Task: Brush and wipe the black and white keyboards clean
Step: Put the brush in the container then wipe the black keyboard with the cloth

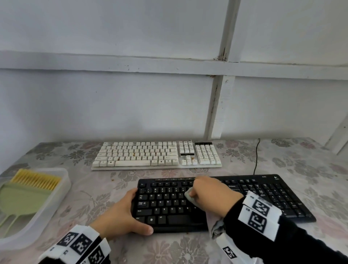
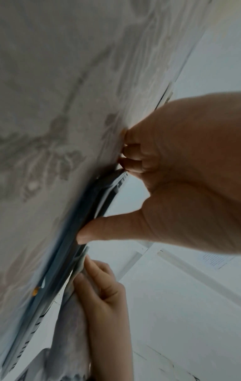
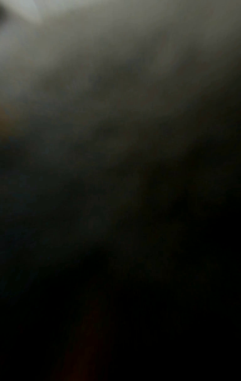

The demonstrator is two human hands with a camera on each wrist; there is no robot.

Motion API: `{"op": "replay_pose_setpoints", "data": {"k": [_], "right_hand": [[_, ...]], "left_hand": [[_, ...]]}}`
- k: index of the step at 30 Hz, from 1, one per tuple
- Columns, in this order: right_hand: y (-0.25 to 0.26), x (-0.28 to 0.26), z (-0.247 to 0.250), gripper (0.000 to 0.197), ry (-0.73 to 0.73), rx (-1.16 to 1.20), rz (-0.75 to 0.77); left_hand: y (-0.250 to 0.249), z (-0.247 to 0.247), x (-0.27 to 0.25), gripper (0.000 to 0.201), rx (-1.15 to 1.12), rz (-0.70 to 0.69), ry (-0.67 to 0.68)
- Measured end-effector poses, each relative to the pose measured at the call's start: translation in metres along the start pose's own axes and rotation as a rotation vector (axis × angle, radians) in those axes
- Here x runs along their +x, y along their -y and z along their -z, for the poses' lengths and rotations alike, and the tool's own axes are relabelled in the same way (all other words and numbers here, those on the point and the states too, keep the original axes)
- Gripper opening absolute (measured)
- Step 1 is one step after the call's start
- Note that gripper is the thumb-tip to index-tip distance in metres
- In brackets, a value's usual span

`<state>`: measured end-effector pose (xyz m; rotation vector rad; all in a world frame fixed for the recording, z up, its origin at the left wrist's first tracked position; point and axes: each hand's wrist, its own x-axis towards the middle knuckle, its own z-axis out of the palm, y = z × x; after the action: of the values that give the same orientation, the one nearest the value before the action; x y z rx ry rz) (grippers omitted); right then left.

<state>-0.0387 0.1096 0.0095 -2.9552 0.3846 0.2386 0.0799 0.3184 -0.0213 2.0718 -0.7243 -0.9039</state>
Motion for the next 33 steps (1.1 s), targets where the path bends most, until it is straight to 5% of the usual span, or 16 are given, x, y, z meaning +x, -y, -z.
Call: {"op": "replay_pose_setpoints", "data": {"k": [3, 9, 24, 30, 33], "right_hand": [[-0.001, -0.003, 0.011, 0.017, 0.003, -0.026, 0.021], [0.005, -0.003, -0.005, 0.022, -0.040, -0.079, 0.129], [-0.086, -0.052, 0.007, 0.020, -0.073, -0.160, -0.237], [-0.026, -0.030, 0.019, 0.038, -0.142, 0.071, 0.073], [0.001, -0.010, 0.003, 0.030, -0.080, 0.053, 0.141]], "left_hand": [[0.001, 0.000, 0.001, 0.103, -0.014, -0.003, -0.004], [0.003, -0.001, 0.001, 0.102, -0.041, -0.010, -0.002], [0.009, 0.000, 0.005, 0.110, -0.058, -0.015, 0.004], [0.011, 0.001, 0.005, 0.133, -0.079, -0.012, 0.039], [0.010, 0.001, 0.004, 0.127, -0.095, -0.015, 0.042]]}}
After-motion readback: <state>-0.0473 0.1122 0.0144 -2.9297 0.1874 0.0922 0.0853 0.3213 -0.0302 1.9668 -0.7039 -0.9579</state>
